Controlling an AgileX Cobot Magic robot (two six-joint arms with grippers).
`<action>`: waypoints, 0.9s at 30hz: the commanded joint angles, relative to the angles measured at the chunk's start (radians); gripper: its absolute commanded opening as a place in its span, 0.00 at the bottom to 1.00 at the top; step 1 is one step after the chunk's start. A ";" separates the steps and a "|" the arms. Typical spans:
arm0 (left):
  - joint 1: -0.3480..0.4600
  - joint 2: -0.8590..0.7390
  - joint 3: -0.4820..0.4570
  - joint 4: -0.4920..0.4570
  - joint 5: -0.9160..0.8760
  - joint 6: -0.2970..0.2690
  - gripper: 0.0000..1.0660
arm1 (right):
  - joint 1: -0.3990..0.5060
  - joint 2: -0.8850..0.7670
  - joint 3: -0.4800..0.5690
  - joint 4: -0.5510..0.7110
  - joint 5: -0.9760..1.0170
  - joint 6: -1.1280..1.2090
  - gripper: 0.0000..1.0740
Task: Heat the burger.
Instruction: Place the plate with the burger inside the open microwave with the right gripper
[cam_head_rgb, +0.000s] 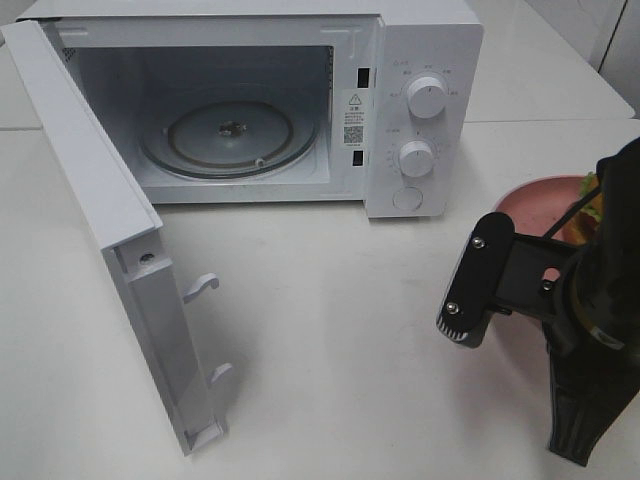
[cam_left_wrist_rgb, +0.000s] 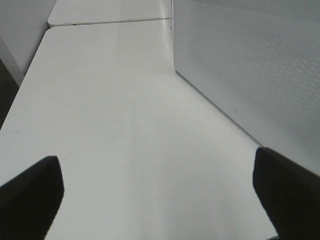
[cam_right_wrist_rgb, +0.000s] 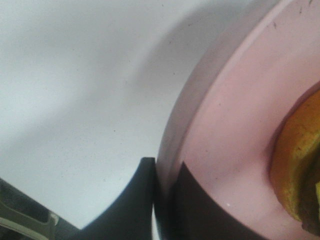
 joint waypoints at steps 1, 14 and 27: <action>-0.003 -0.021 0.003 0.001 -0.001 -0.004 0.92 | 0.003 -0.007 0.003 -0.073 -0.003 -0.042 0.00; -0.003 -0.021 0.003 0.001 -0.001 -0.004 0.92 | 0.003 -0.007 0.003 -0.077 -0.137 -0.242 0.00; -0.003 -0.021 0.003 0.001 -0.001 -0.004 0.92 | 0.003 -0.007 0.003 -0.092 -0.230 -0.465 0.00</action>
